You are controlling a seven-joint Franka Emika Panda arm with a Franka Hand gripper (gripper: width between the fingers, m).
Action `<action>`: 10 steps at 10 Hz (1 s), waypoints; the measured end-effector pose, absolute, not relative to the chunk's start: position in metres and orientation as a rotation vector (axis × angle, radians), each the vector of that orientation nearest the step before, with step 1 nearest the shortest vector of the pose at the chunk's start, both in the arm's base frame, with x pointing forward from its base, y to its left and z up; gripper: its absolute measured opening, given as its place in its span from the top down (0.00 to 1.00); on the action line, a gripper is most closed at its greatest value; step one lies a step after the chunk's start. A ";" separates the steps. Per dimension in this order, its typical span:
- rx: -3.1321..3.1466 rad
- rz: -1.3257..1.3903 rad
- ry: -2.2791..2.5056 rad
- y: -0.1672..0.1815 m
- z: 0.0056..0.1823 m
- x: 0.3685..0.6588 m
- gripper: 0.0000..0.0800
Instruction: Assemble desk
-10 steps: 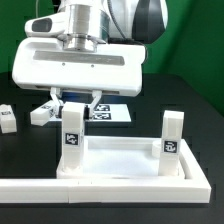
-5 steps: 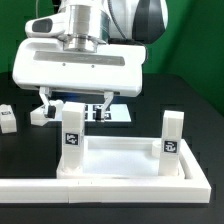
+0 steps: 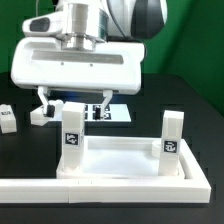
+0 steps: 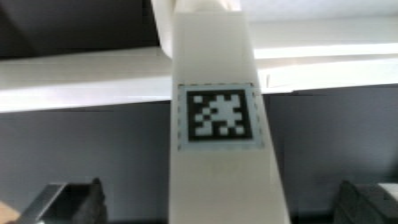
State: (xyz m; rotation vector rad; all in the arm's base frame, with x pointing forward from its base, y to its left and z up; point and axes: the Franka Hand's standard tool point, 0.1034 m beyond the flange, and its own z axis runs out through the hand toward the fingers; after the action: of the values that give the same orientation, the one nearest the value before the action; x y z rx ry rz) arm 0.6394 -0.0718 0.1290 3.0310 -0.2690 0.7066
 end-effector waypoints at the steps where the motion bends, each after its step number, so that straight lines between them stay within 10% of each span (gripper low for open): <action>1: 3.053 0.685 -0.279 -0.074 0.140 0.648 0.19; 10: 3.241 -0.025 -0.330 -0.067 0.110 0.654 0.22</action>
Offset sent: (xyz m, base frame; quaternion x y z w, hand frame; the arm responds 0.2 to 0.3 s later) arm 0.0095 -0.0078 -0.0088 -0.0270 -0.1387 -0.0017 0.9900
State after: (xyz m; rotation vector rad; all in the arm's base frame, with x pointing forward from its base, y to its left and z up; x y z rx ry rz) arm 0.6538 -0.0667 0.1104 3.2409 -0.3300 -0.0251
